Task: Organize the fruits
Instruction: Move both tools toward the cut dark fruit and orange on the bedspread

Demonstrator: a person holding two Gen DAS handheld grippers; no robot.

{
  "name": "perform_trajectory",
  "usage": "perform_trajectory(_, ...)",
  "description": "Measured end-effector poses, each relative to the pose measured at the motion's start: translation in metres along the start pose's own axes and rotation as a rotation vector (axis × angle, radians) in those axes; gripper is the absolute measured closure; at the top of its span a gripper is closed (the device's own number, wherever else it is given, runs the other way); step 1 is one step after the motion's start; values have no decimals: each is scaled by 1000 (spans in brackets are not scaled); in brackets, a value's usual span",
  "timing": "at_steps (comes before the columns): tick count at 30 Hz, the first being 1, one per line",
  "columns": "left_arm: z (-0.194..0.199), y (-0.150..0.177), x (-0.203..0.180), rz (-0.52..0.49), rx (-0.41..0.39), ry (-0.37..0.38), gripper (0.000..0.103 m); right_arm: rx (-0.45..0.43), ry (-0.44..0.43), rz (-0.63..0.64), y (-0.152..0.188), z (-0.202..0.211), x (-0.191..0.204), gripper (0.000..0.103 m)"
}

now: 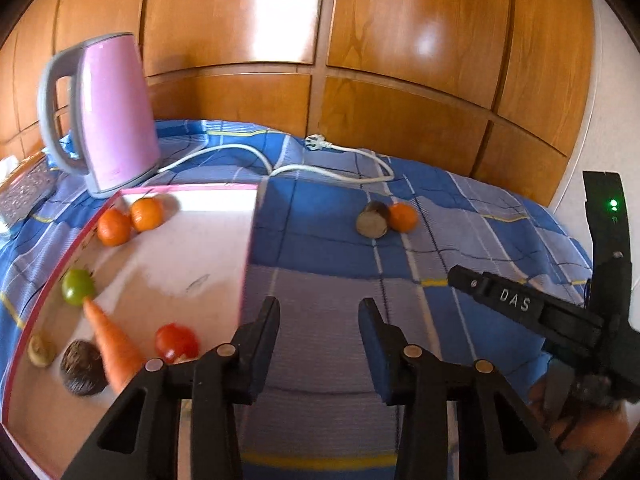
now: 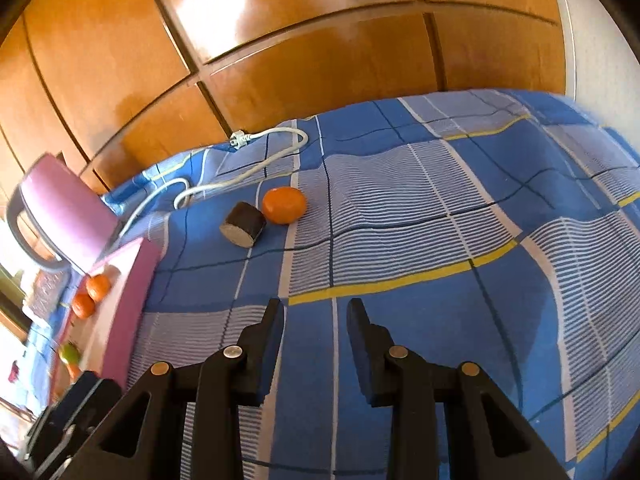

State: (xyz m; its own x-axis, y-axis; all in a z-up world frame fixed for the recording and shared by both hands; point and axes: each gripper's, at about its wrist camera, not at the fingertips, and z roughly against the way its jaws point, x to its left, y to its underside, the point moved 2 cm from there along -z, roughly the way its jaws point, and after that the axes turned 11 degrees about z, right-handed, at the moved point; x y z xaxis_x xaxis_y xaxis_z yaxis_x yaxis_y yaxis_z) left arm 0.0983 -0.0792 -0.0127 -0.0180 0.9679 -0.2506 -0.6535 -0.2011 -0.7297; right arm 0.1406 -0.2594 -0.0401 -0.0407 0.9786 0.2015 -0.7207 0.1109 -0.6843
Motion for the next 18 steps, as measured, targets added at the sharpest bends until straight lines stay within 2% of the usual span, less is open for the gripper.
perform_trajectory(9,-45,-25,-18,29,48,18,62,10,-35,51,-27,-19,7,70)
perform_trajectory(18,-82,-54,-29,81,61,45,64,28,-42,78,-56,-45,9,70)
